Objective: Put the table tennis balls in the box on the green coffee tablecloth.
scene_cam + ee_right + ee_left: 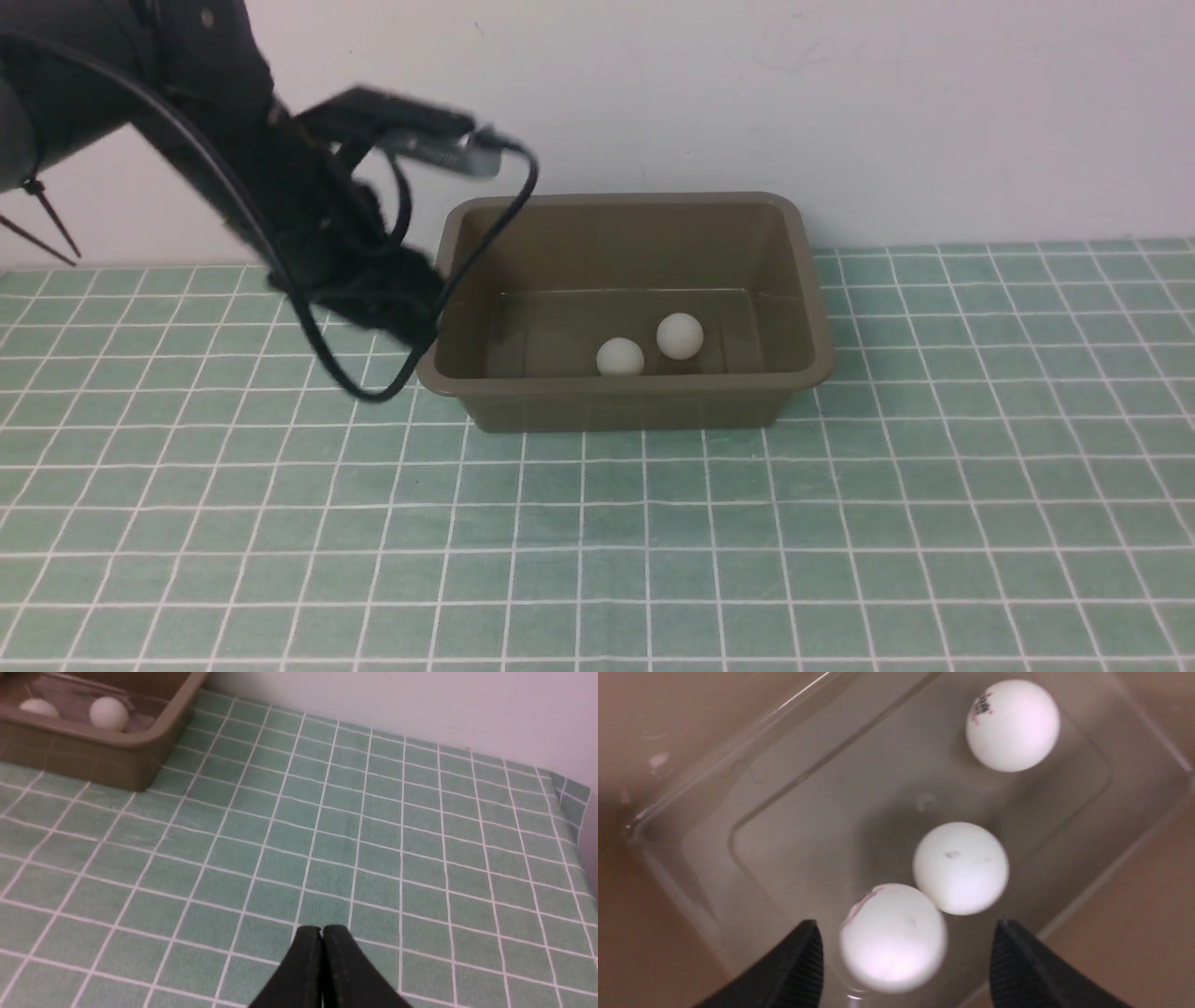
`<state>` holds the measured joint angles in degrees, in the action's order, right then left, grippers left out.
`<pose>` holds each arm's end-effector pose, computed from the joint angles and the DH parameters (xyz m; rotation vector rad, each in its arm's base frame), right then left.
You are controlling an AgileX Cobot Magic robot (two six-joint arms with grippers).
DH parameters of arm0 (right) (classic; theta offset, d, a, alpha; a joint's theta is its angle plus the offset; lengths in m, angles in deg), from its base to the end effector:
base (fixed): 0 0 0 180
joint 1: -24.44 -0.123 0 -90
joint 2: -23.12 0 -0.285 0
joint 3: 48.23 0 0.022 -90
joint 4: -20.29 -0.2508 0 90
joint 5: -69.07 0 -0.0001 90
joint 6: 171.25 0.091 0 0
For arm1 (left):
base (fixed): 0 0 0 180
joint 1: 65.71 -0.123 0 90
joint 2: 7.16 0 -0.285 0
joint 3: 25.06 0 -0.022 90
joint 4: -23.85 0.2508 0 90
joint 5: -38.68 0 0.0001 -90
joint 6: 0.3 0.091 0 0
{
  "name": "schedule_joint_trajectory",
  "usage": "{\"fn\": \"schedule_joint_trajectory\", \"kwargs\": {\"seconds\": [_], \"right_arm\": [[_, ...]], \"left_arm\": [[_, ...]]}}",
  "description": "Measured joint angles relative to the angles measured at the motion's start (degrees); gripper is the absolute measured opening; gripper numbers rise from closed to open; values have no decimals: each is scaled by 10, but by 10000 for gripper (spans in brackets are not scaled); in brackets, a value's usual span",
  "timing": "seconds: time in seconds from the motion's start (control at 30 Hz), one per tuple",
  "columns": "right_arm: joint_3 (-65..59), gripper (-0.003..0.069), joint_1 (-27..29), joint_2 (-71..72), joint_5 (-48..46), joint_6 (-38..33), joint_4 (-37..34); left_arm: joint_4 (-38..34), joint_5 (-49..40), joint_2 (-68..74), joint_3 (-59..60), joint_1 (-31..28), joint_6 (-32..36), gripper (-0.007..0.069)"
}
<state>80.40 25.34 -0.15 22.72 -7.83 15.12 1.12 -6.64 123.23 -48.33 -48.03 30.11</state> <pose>0.0522 0.0051 0.2766 -0.2612 2.0931 -0.0765 0.4443 -0.1679 0.2114 0.8043 2.4787 -0.3869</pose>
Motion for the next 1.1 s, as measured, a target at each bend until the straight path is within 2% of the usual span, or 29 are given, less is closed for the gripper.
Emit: {"fn": "schedule_joint_trajectory", "kwargs": {"seconds": [0.17,0.27,0.4,0.6,0.63,0.9,1.1], "right_arm": [[-2,-18,0,1,4,5,-3],[-2,-18,0,3,17,5,-3],[-11,-18,0,20,42,5,-3],[-37,-18,0,77,79,6,-3],[-37,-18,0,84,83,9,-3],[-37,-18,0,99,55,56,8],[-37,-18,0,99,39,63,15]], "left_arm": [[26,6,8,-5,0,-2,458],[38,-27,8,-29,0,-8,444],[45,-100,-4,-65,0,-11,322],[49,-177,-105,-78,0,-4,31],[49,-178,-122,-78,0,-4,13],[32,-193,-229,-79,0,-4,-4],[-2,-199,-284,-74,0,-1,-4]]}}
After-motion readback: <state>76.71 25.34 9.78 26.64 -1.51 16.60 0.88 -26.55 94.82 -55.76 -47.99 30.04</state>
